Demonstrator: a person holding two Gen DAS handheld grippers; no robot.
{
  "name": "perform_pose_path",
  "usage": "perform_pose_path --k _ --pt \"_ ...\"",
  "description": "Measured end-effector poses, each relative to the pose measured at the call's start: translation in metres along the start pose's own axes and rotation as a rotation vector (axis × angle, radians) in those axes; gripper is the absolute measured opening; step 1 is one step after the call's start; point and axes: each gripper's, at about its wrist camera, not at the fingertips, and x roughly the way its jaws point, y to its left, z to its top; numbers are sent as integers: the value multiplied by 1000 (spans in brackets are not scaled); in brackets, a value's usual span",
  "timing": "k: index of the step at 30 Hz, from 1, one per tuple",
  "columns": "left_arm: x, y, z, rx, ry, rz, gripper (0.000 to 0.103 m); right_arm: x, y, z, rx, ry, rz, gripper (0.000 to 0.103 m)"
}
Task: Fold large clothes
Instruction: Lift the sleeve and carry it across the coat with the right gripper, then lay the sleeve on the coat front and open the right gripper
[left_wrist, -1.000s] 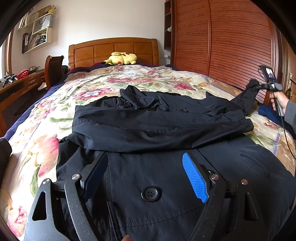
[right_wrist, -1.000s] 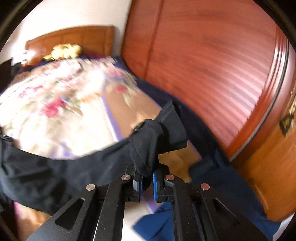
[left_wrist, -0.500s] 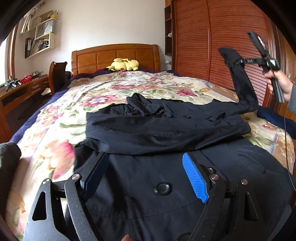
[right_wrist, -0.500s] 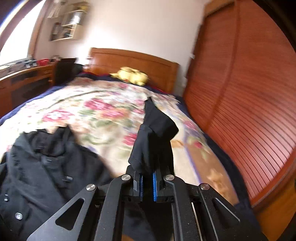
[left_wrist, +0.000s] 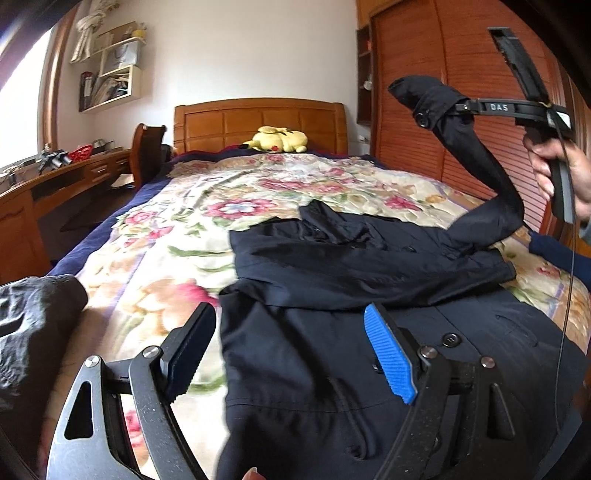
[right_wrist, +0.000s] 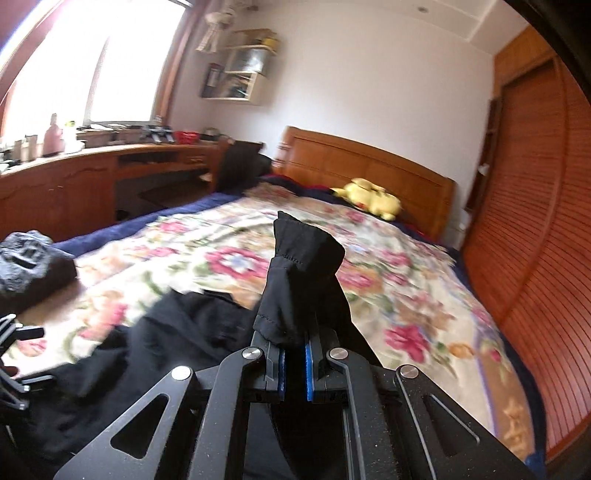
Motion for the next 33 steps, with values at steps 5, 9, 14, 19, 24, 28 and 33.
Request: perform_pose_path --k 5,9,14,19,24,28,33 --pt "-5 21 4 -52 -20 23 83 -5 12 10 -24 -35 79 7" --pt "-7 31 5 -64 -31 47 83 -20 -1 3 -26 -47 130 7" --pt "-10 39 5 -75 -37 63 83 -19 -17 -6 -4 -32 208 7" --pt "-11 47 4 -90 -38 77 83 -11 -28 -8 17 14 218 40" --pt "-12 50 4 -95 -39 80 83 -9 -38 -8 31 42 225 54" --pt "-12 51 4 -91 -38 81 83 -3 -50 -16 63 73 241 54" --pt "-12 50 4 -94 -39 81 83 4 -41 -26 60 165 277 54"
